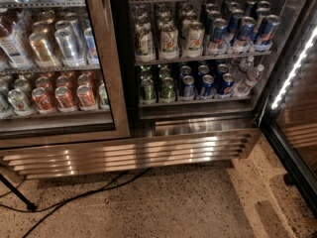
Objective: Open right fridge door
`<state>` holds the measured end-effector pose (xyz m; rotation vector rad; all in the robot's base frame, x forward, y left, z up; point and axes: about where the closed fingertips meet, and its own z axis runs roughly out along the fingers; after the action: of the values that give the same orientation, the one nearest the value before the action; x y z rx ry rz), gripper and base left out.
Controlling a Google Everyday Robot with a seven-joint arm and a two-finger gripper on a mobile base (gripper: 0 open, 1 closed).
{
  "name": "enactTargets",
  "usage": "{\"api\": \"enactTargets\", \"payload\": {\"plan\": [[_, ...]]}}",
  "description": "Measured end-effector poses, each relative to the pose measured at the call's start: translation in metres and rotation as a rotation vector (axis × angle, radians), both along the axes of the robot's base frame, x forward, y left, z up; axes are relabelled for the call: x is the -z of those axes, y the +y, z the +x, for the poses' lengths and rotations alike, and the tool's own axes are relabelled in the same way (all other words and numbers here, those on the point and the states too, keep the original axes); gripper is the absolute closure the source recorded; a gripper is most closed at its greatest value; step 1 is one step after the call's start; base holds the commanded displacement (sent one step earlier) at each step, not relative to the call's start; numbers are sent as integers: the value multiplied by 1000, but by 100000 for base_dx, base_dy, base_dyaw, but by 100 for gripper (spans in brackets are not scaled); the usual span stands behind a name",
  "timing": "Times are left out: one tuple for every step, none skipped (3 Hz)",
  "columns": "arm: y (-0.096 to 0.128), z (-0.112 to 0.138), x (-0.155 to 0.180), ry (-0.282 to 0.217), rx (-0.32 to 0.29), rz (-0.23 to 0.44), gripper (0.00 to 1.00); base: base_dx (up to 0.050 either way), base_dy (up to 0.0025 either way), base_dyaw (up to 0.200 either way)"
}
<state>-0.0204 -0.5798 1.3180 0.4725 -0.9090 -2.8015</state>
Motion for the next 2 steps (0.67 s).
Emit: {"api": "enactTargets", "payload": {"plan": [[0, 0, 0, 0, 0, 0, 81, 0, 0, 0], [0, 0, 0, 0, 0, 0, 58, 0, 0, 0]]}}
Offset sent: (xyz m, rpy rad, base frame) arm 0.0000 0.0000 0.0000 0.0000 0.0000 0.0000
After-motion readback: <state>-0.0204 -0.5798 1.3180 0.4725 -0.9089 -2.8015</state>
